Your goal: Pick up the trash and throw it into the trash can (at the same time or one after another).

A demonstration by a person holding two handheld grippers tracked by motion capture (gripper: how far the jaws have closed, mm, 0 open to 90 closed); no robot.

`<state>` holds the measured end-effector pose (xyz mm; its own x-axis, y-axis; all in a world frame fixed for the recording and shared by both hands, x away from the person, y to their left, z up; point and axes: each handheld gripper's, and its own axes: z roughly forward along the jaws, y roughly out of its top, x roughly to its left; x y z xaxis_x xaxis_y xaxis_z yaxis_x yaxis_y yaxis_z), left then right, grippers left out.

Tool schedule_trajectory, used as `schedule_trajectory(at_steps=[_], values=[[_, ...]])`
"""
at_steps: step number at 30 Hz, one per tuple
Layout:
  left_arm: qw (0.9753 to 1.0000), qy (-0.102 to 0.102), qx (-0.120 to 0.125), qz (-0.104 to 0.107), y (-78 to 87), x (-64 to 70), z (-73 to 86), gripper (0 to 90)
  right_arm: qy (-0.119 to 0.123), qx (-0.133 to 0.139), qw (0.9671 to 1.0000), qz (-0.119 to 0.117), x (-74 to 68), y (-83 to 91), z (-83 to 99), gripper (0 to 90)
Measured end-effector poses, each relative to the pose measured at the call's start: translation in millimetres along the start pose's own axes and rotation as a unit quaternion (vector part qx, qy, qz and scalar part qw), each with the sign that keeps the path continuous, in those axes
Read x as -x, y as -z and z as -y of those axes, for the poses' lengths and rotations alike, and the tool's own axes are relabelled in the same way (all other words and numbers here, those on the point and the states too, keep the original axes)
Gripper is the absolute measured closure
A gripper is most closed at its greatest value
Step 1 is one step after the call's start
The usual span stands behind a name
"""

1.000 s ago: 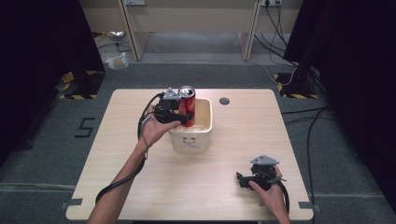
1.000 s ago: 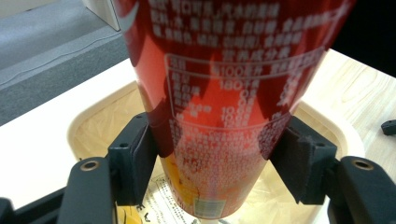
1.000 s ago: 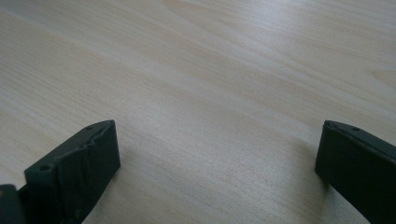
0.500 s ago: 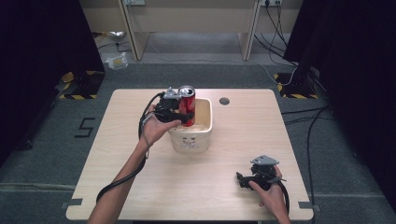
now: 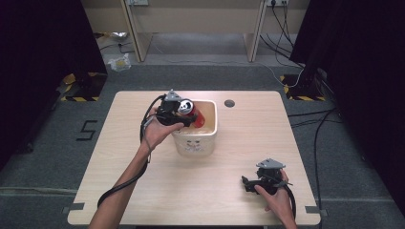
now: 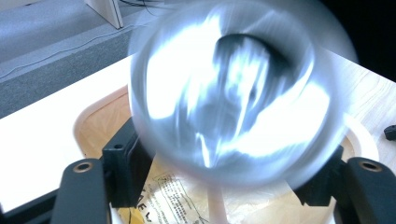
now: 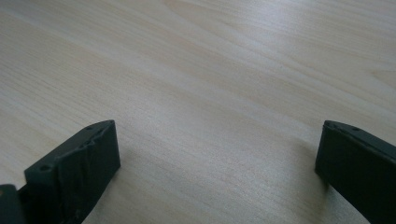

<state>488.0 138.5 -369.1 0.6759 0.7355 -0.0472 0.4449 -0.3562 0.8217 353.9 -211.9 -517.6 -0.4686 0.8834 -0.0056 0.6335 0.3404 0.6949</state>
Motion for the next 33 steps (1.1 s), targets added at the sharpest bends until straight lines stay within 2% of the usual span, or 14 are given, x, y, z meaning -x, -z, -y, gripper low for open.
schedule_trajectory(at_steps=[6,19,33], values=[[0.9999,0.000,0.010,0.001,3.8,0.8,-1.7,30.6,0.001,0.001,1.0000,0.001,0.1,-0.3,0.1,0.0],[0.9999,0.001,0.014,0.001,11.7,0.0,-2.7,28.6,0.003,0.000,1.0000,0.000,0.1,-0.1,0.0,0.0],[0.9997,0.011,0.021,-0.004,30.3,-10.5,1.9,27.9,0.002,0.000,1.0000,-0.001,0.0,-0.1,0.0,0.0]])
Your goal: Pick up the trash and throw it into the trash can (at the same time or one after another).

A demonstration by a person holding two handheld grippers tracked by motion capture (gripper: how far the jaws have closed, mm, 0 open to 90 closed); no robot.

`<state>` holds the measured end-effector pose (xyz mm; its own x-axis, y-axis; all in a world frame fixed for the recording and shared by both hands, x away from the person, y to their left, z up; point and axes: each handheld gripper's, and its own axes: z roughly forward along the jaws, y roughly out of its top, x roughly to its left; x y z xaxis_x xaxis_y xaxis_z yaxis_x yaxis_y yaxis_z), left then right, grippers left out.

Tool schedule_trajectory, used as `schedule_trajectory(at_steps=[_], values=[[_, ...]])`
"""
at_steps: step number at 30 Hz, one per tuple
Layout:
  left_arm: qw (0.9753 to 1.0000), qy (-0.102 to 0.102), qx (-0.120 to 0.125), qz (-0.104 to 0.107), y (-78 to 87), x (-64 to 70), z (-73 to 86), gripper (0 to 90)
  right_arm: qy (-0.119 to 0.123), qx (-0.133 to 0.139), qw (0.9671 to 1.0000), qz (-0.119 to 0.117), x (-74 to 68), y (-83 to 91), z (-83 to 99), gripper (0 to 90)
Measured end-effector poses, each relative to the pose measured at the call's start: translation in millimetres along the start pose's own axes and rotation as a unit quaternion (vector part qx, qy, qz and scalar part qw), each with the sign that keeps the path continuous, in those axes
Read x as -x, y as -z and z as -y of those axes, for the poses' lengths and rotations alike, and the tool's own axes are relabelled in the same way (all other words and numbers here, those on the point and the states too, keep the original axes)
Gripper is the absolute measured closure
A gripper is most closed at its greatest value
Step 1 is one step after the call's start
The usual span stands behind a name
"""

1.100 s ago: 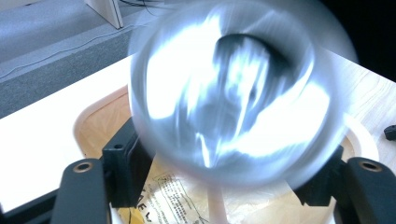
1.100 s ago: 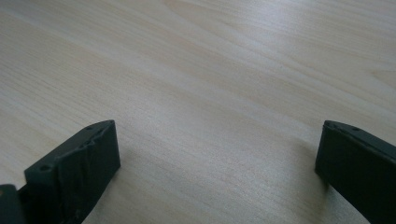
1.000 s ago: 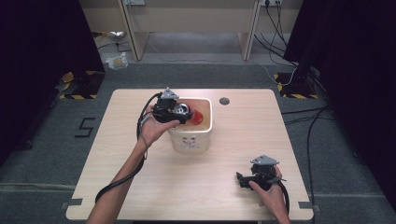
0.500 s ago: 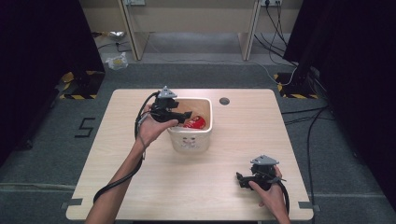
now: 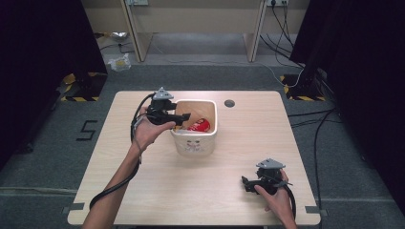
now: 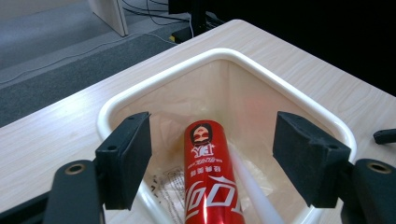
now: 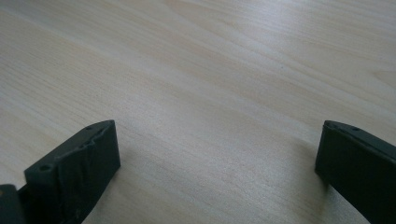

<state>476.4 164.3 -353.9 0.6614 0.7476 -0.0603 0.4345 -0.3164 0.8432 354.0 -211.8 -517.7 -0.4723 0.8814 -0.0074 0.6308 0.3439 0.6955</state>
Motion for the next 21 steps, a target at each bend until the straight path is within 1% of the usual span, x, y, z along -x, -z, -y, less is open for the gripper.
schedule_trajectory(at_steps=[7,12,15,21], values=[[0.9999,0.008,0.005,-0.004,9.0,-8.0,4.6,27.9,0.000,0.000,1.0000,0.001,0.0,0.0,0.0,0.0],[0.9999,0.009,0.006,-0.009,15.7,-11.7,7.9,28.0,0.000,0.000,1.0000,0.001,0.0,0.0,0.0,0.0],[0.9999,0.010,0.007,-0.012,20.0,-14.9,11.3,27.9,0.001,0.000,1.0000,0.001,0.1,0.0,0.0,0.0],[0.9995,0.019,0.013,-0.022,31.8,-24.6,19.9,28.0,0.001,0.000,1.0000,0.001,0.1,-0.1,0.0,0.0]])
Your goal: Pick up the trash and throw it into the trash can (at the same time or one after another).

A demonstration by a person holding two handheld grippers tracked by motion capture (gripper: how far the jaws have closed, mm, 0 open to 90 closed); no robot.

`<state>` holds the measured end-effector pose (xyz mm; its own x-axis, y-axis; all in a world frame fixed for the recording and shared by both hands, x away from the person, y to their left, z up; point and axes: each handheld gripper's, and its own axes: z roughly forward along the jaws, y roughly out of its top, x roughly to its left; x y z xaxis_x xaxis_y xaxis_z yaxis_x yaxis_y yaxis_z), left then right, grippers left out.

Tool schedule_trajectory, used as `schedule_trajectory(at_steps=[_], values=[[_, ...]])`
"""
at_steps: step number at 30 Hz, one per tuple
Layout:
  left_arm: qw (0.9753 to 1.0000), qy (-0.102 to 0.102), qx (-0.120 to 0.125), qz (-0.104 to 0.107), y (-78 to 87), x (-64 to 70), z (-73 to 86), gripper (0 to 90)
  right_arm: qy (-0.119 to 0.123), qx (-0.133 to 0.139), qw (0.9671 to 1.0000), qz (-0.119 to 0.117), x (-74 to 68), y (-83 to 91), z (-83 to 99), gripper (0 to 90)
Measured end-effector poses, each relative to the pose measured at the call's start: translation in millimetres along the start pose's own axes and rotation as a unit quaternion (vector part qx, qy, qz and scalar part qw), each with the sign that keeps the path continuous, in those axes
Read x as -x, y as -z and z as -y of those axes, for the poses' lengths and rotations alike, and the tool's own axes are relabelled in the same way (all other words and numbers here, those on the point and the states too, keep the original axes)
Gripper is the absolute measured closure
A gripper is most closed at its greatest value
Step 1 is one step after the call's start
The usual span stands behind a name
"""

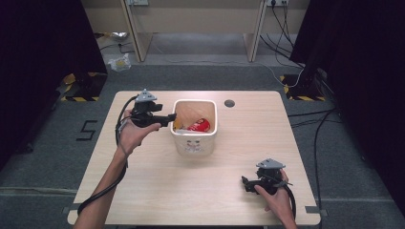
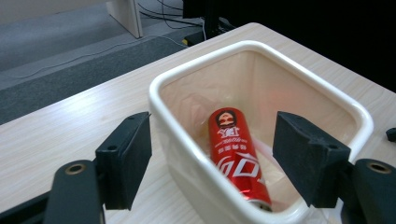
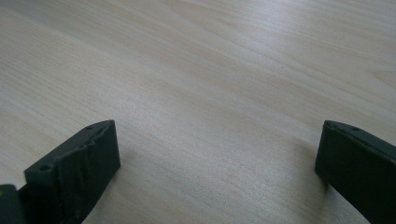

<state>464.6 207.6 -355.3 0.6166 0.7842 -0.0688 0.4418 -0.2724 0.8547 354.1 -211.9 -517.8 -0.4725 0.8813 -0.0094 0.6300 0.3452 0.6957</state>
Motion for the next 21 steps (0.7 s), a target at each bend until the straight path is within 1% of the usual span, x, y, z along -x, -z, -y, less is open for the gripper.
schedule_trajectory(at_steps=[3,9,21], values=[[1.0000,0.000,0.001,-0.004,6.9,-4.8,5.3,28.0,0.000,0.000,1.0000,0.000,0.0,0.1,0.0,0.0],[0.9999,0.010,0.009,-0.011,17.2,-13.8,14.7,28.0,0.000,0.000,1.0000,0.000,0.0,0.0,0.0,0.0],[0.9994,0.022,0.010,-0.027,30.8,-27.9,37.3,28.0,-0.001,0.001,1.0000,0.000,-0.1,-0.1,0.1,0.0]])
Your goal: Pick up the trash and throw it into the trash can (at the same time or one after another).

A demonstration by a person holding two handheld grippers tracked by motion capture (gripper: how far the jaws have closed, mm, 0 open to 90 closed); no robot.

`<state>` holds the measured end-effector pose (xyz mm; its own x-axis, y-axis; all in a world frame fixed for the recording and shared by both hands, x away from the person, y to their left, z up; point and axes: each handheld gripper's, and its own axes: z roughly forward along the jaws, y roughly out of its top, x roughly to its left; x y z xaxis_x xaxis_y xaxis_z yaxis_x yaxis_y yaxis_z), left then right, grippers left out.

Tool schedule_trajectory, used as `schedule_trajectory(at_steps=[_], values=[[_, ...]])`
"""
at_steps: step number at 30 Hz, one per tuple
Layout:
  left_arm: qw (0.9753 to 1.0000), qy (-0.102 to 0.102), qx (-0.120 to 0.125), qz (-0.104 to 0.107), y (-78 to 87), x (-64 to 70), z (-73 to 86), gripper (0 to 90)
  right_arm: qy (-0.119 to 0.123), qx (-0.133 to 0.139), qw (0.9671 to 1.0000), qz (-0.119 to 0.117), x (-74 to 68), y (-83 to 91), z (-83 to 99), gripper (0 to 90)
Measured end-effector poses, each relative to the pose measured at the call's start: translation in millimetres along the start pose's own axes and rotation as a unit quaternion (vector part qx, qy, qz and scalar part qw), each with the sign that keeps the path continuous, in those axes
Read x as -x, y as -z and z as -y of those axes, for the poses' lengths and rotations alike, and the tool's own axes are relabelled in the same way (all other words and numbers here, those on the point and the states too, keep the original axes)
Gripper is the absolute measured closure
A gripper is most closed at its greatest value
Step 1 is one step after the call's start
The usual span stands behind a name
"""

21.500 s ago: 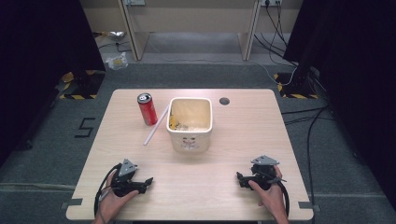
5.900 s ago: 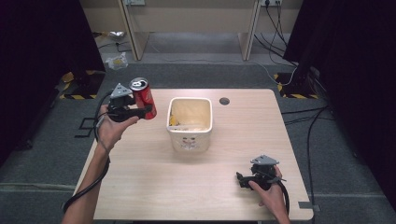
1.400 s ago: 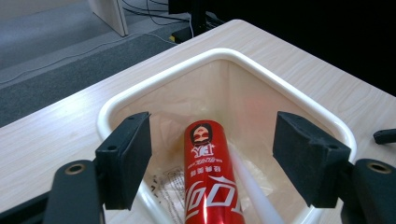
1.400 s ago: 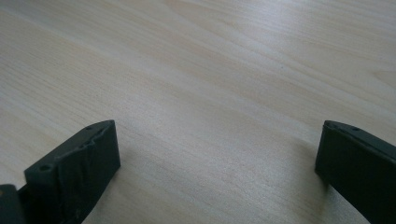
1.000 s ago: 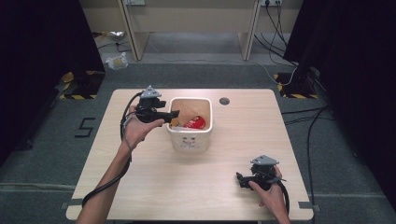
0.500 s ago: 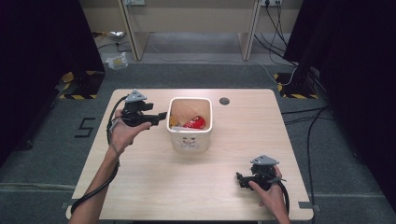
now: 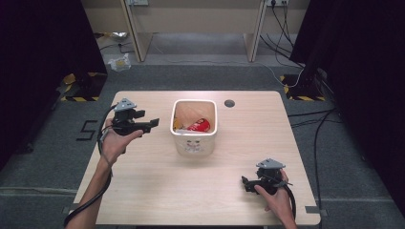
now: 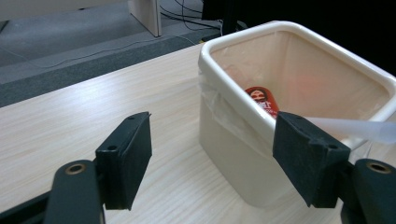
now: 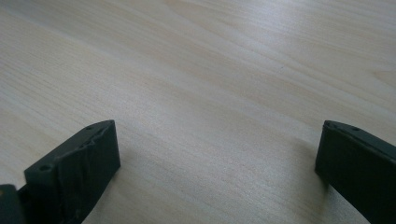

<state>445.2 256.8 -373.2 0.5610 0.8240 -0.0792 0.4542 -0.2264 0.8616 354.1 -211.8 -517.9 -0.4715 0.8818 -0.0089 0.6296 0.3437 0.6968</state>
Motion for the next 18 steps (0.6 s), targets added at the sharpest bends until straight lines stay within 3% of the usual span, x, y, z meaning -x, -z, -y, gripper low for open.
schedule_trajectory(at_steps=[18], values=[[0.9999,0.010,0.003,-0.007,9.3,-8.2,22.0,22.0,0.000,-0.001,1.0000,0.000,0.1,0.1,0.0,0.0]])
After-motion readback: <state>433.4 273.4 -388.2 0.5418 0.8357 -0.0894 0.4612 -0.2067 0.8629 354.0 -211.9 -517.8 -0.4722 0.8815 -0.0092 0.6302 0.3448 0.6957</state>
